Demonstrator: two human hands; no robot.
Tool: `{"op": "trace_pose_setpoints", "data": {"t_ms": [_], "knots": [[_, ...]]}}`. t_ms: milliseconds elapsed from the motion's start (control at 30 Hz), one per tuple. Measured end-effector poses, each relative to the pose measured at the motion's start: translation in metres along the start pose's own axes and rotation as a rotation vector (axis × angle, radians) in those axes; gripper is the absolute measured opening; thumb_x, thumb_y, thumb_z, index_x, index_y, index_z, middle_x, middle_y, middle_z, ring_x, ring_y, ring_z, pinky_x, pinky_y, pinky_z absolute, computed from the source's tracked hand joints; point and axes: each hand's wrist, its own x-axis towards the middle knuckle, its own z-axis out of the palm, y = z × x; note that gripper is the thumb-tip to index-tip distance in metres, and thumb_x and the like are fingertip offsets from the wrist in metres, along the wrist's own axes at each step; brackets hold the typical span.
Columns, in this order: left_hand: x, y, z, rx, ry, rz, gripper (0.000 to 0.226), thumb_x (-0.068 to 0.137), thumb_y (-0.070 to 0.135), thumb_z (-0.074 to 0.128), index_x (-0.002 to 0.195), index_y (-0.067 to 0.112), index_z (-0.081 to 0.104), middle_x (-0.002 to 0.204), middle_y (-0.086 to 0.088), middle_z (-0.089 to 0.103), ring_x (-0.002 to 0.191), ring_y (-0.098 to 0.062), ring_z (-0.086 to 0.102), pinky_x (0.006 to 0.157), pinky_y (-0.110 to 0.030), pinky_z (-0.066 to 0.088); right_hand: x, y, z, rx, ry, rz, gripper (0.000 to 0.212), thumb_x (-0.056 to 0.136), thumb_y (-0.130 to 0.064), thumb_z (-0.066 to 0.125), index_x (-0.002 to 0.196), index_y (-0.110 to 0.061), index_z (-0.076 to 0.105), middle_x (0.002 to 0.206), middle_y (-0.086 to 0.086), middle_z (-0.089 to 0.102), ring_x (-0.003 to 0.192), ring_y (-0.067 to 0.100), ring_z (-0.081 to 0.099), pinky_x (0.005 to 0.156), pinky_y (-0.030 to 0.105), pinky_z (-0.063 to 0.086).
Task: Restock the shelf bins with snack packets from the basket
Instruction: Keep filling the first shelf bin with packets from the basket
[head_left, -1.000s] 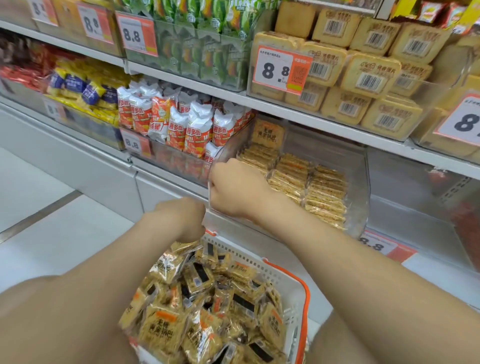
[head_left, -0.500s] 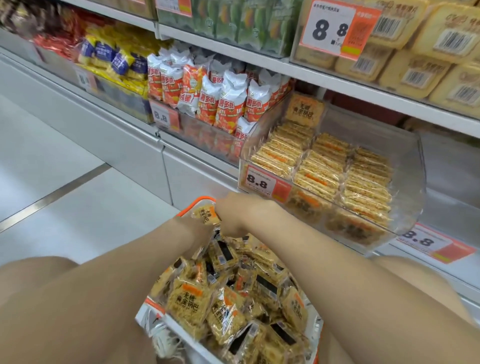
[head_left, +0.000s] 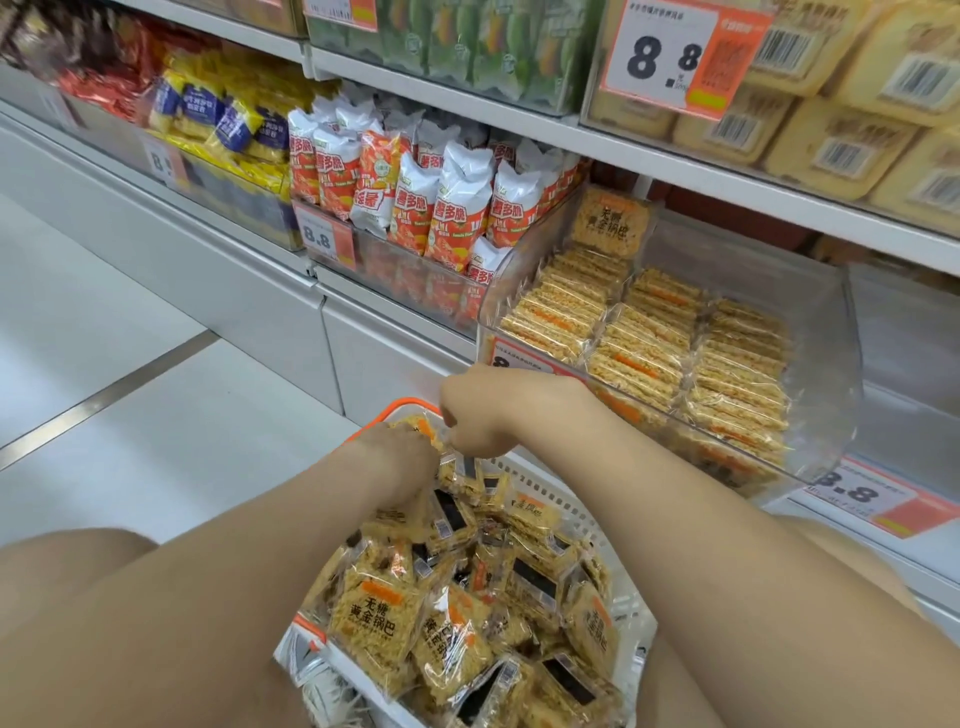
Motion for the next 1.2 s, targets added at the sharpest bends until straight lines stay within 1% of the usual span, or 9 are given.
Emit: {"op": "trace_pose_setpoints", "data": {"t_ms": [133,267,367,567,833,933,1000,1067,1200], "knots": [[-0.003,-0.014,-0.015,-0.383,0.103,0.020,0.017,0.105,0.022,0.058,0.119,0.031,0.061,0.109,0.003,0.063,0.096,-0.022,0.061,0.084,-0.043,0.056,-0.016,0.010,-0.010,0.038,0.079,0.020,0.031,0.092,-0.008,0.056,0.065,-0.011,0.042,0.064,0.007,0.043,0.058,0.026,0.038,0.054,0.034,0.032],[-0.022,-0.016,-0.046,-0.722,0.270,0.084,0.038,0.109,0.028,0.042,0.146,0.036,0.050,0.140,0.000,0.061,0.126,-0.030,0.058,0.106,-0.050,0.049,-0.046,0.024,-0.030,0.235,0.266,0.112,0.023,0.088,-0.001,0.055,0.066,-0.007,0.050,0.065,0.013,0.057,0.050,0.030,0.067,0.048,0.043,0.061],[-0.044,-0.011,-0.071,-0.930,0.343,0.173,0.043,0.112,0.035,0.042,0.155,0.036,0.044,0.148,0.005,0.057,0.133,-0.021,0.054,0.113,-0.042,0.044,-0.067,0.037,-0.040,0.304,0.343,0.205,0.019,0.090,-0.010,0.060,0.072,-0.006,0.060,0.067,0.015,0.064,0.053,0.029,0.072,0.053,0.047,0.064],[-0.067,0.006,-0.105,-1.180,0.764,0.290,0.018,0.097,0.034,0.075,0.108,0.026,0.063,0.089,0.010,0.077,0.081,-0.001,0.069,0.073,-0.020,0.049,-0.100,0.065,-0.054,0.582,0.287,0.214,0.032,0.087,-0.037,0.078,0.105,-0.011,0.075,0.072,0.004,0.078,0.068,0.018,0.077,0.069,0.042,0.067],[-0.061,0.023,-0.142,-1.174,1.181,0.195,0.007,0.098,0.030,0.072,0.105,0.030,0.074,0.100,0.016,0.075,0.098,-0.003,0.068,0.088,-0.028,0.054,-0.112,0.107,-0.052,0.920,0.384,0.110,0.019,0.091,-0.020,0.081,0.107,-0.022,0.072,0.065,-0.013,0.066,0.070,0.008,0.067,0.064,0.030,0.052],[-0.055,0.021,-0.155,-1.155,1.247,-0.017,0.033,0.105,0.013,0.053,0.135,0.024,0.062,0.134,0.012,0.065,0.126,-0.006,0.058,0.105,-0.026,0.044,-0.100,0.122,-0.049,1.049,0.518,0.224,0.037,0.093,-0.023,0.079,0.126,-0.021,0.064,0.085,-0.014,0.059,0.086,0.013,0.071,0.067,0.029,0.055],[-0.047,0.017,-0.160,-1.154,1.181,-0.114,0.048,0.101,0.000,0.048,0.146,0.017,0.052,0.147,0.002,0.056,0.138,-0.016,0.050,0.110,-0.027,0.037,-0.091,0.130,-0.047,1.130,0.600,0.318,0.065,0.095,-0.025,0.076,0.152,-0.015,0.047,0.123,-0.001,0.065,0.115,0.024,0.068,0.092,0.041,0.058],[-0.039,0.016,-0.161,-1.081,1.103,-0.142,0.053,0.098,-0.004,0.048,0.148,0.014,0.048,0.150,-0.003,0.053,0.141,-0.021,0.047,0.110,-0.029,0.036,-0.082,0.137,-0.042,1.198,0.668,0.366,0.071,0.099,-0.024,0.071,0.159,-0.013,0.036,0.153,0.008,0.051,0.136,0.032,0.054,0.110,0.048,0.046],[-0.021,0.016,-0.156,-0.744,1.052,-0.078,0.038,0.102,0.007,0.050,0.139,0.013,0.056,0.135,-0.008,0.059,0.128,-0.028,0.052,0.108,-0.044,0.044,-0.066,0.144,-0.030,1.271,0.778,0.466,0.068,0.104,-0.021,0.064,0.162,-0.012,0.029,0.161,0.008,0.040,0.145,0.030,0.042,0.114,0.044,0.038]]}}
